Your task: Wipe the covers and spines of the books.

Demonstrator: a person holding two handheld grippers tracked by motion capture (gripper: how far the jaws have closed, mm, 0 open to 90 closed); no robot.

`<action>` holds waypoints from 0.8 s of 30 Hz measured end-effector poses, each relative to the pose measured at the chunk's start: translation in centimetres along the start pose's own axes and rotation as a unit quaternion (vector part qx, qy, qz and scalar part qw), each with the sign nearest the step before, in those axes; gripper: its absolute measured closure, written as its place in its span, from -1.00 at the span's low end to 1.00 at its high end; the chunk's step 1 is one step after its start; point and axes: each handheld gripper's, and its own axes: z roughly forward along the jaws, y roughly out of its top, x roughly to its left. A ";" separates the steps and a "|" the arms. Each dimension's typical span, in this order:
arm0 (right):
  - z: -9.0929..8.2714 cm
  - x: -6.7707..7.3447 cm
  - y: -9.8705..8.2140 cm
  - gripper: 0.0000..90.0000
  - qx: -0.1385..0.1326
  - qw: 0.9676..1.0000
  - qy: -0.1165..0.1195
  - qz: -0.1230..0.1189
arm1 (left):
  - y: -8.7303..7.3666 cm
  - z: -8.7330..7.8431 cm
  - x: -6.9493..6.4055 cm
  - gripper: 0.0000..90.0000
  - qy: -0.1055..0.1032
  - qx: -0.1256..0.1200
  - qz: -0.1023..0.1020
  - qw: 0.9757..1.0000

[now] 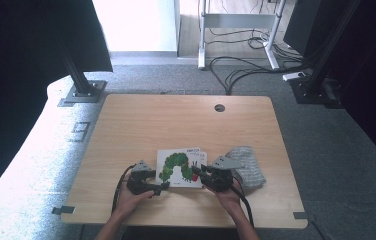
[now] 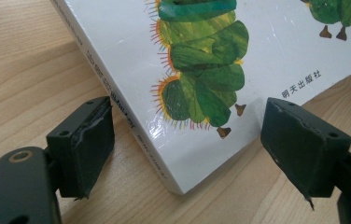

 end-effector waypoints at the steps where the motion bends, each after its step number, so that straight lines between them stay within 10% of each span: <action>1: 0.0 0.0 0.0 0.69 0.000 1.000 0.000 -0.003 | 0.0 0.0 0.0 -0.61 0.000 0.000 0.000 1.000; 24: -0.6 0.8 0.3 0.68 0.002 0.999 0.004 -0.052 | 0.1 -0.1 0.2 -0.61 -0.009 -0.009 0.000 1.000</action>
